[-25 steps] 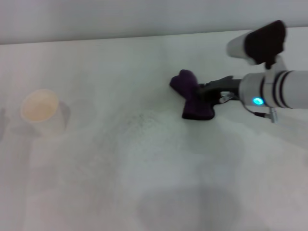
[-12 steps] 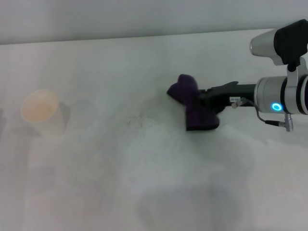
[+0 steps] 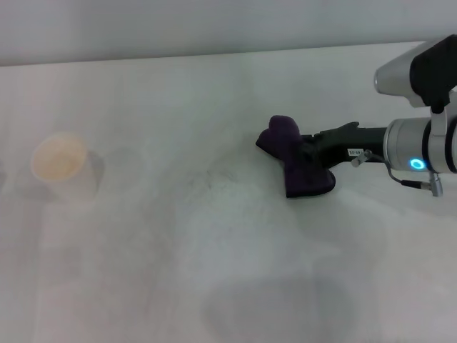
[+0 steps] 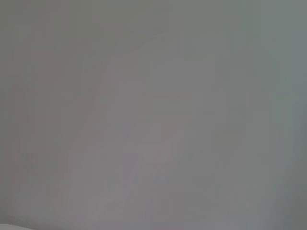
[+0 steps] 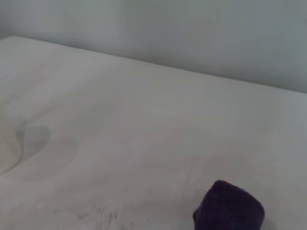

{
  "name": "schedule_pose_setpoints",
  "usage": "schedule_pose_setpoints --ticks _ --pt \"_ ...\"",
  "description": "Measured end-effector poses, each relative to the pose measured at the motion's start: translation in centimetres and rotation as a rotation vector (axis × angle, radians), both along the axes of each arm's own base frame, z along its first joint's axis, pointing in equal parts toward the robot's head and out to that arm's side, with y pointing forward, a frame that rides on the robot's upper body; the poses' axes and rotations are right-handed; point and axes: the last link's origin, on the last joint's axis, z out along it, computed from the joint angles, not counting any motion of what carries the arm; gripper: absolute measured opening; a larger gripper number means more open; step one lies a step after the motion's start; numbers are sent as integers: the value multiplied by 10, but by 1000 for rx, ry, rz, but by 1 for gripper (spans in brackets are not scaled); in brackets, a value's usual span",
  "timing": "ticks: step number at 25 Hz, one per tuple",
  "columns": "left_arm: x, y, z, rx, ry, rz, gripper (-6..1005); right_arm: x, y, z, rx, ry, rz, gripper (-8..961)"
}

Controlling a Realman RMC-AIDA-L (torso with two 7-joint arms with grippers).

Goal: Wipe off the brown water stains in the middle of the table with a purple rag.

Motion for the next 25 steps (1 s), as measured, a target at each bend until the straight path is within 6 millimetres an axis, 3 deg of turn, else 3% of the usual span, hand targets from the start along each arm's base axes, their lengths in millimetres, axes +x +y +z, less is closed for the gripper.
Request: schedule_pose_setpoints --ticks 3,8,17,19,22,25 --pt "0 1 0 1 0 -2 893 -1 3 0 20 7 7 147" --pt "-1 1 0 -2 -1 6 893 -2 10 7 76 31 -3 357" --pt "-1 5 0 -6 -2 15 893 -8 36 37 353 120 21 550" --pt "-1 5 0 -3 -4 17 893 -11 41 44 415 189 22 593" --pt "-1 5 0 -1 -5 20 893 -11 46 54 473 332 15 784" --pt "1 6 -1 -2 -6 15 893 -6 43 68 508 517 38 776"
